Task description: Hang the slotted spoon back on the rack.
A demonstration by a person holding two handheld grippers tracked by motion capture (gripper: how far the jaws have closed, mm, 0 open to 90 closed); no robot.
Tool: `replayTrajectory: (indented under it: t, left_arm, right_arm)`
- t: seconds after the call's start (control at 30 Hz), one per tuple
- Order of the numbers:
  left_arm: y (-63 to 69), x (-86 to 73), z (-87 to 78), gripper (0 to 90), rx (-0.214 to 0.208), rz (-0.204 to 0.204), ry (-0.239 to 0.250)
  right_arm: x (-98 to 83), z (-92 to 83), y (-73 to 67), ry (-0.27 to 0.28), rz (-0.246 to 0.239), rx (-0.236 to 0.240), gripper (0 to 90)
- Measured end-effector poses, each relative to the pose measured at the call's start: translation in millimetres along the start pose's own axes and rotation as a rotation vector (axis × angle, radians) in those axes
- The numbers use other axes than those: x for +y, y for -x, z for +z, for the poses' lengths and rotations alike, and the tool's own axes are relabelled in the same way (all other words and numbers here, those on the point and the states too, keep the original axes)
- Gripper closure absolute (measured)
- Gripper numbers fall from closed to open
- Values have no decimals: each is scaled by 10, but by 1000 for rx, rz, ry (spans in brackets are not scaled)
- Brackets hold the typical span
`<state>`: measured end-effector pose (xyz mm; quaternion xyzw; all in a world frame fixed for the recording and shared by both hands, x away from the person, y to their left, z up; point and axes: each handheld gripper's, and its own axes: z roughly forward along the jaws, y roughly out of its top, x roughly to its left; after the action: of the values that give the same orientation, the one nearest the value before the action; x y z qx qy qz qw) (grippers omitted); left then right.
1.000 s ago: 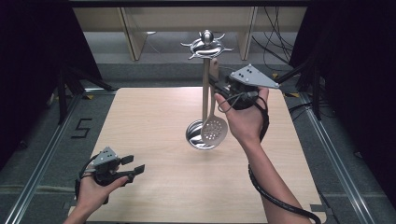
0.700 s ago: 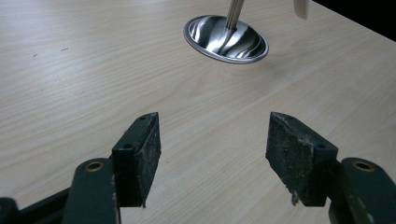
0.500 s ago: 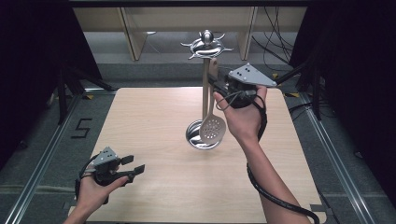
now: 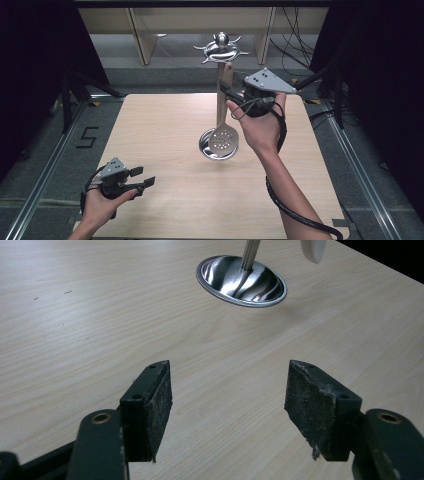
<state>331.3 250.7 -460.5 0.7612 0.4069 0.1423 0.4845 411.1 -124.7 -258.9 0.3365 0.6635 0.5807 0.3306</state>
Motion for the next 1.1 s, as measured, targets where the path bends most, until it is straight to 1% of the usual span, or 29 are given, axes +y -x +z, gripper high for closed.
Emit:
replayTrajectory:
  t: [0.03,0.07,0.1,0.13,0.17,0.23,0.27,0.33,0.37,0.4,0.43,0.47,0.5,0.53,0.57,0.6,0.63,0.7,0.73,0.77,0.8,0.83,0.87,0.93,0.97,1.0,1.03,1.07,1.1]
  left_arm:
    - [1,-1,-1,344,3,-1,3]
    - [1,-1,-6,344,7,-2,2]
    - [0,-1,-7,344,9,-4,2]
    - [-3,-3,-1,344,1,-6,6]
    - [-3,-3,0,344,1,-6,4]
    - [-1,-4,5,344,-1,-6,3]
    - [5,-3,5,344,6,-5,0]
    - [8,-3,15,344,3,2,1]
    - [8,-3,13,344,4,5,-3]
    - [9,-5,13,344,2,1,-2]
    - [15,-7,14,344,1,-9,2]
    - [11,-7,10,344,8,-5,-2]
    - [8,-7,10,344,9,-8,-3]
    - [-4,-7,15,344,5,0,1]
    - [-10,-7,15,344,3,3,0]
    - [-12,-6,16,344,1,4,-3]
    - [-3,-9,16,344,3,-7,-4]
    - [2,-10,19,344,5,-6,-6]
    - [5,-12,23,344,3,-11,-4]
    - [3,-14,25,344,5,-9,-3]
    - [5,-15,27,344,9,-11,-5]
    - [4,-16,26,344,10,-9,-8]
    - [4,-15,25,344,11,-7,-9]
    - [6,-14,25,344,5,-10,-1]
    - [4,-14,18,344,6,-8,-5]
    - [1,-15,18,344,6,-1,-1]
    - [1,-18,20,344,3,-7,-4]
    - [3,-20,23,344,6,-10,-9]
    - [-1,-21,29,344,6,-7,-12]
  right_arm:
    - [-10,-20,5,1,-17,-4,499]
    - [-15,-45,-4,-5,-12,-4,486]
    - [-30,-77,1,-4,-28,-2,476]
    - [-49,-110,9,-12,-34,1,467]
    - [-80,-160,14,-28,-26,1,461]
    - [-139,-227,46,-39,-36,0,455]
    - [-179,-267,64,-47,-38,-3,451]
    - [-261,-341,92,-69,-26,2,448]
    - [-327,-393,123,-90,-32,4,447]
    - [-390,-424,147,-90,-40,4,447]
    - [-456,-472,161,-121,-34,6,447]
    - [-526,-505,190,-133,-52,6,446]
    - [-603,-543,198,-153,-34,9,446]
    - [-682,-576,214,-168,-28,9,446]
    - [-761,-609,231,-187,-20,19,445]
    - [-844,-649,237,-209,-4,18,445]
    - [-923,-682,257,-233,-12,19,443]
    - [-1067,-729,279,-267,-9,38,443]
    - [-1169,-769,278,-291,18,28,443]
    - [-1252,-785,294,-305,18,42,442]
    - [-1305,-811,295,-331,31,38,441]
    - [-1390,-838,289,-368,52,42,440]
    - [-1457,-835,322,-374,20,50,440]
    - [-1563,-864,316,-408,34,43,439]
    - [-1613,-878,337,-425,29,48,438]
    - [-1657,-888,332,-434,40,48,437]
    - [-1721,-892,336,-439,52,54,437]
    - [-1791,-897,375,-448,21,50,437]
    - [-1840,-916,363,-473,56,41,438]
